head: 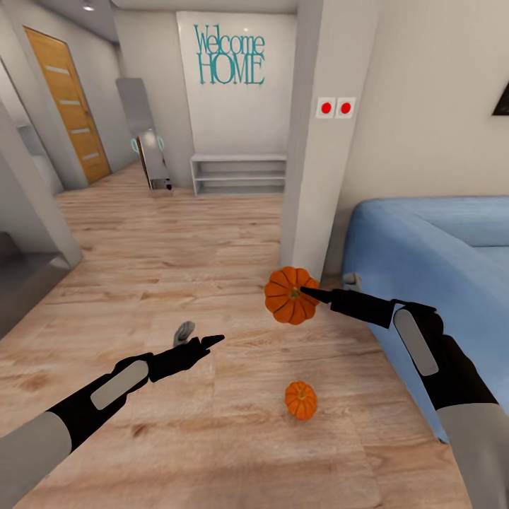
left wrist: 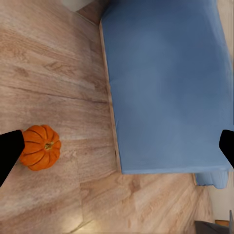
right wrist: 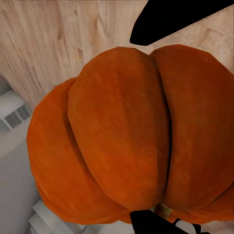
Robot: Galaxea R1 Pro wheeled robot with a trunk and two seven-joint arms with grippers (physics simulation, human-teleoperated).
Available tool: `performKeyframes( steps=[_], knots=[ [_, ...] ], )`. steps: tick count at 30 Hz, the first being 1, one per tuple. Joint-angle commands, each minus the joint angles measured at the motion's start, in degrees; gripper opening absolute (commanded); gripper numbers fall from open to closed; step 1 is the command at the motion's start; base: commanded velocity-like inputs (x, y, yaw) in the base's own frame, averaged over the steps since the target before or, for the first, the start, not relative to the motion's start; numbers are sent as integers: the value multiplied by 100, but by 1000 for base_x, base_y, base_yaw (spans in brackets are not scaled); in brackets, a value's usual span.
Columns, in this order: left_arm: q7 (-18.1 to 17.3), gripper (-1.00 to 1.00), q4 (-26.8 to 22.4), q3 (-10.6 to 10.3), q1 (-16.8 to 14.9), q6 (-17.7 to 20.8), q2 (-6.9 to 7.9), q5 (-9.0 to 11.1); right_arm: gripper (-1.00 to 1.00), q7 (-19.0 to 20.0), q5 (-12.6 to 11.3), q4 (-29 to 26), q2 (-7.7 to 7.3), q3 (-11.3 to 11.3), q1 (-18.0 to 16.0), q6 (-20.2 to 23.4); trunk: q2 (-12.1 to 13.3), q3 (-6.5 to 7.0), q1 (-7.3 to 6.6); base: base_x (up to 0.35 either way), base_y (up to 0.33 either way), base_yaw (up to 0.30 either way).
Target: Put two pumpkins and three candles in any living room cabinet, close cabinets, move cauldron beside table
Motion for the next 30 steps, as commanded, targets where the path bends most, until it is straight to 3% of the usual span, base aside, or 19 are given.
performKeyframes(
  steps=[1,14,30],
  knots=[
    [0,100,0,0,0,0,-3,0,-100,0,-50,-3,1,-2,-1,15,0,0,0,337,107,0],
    [0,100,-8,0,0,0,-5,0,-100,8,-49,-5,0,-2,-1,15,0,2,0,337,107,-4],
    [0,100,-8,0,0,1,-7,0,-100,9,-57,-11,1,-2,-1,15,0,99,0,337,108,-219]
  ],
)
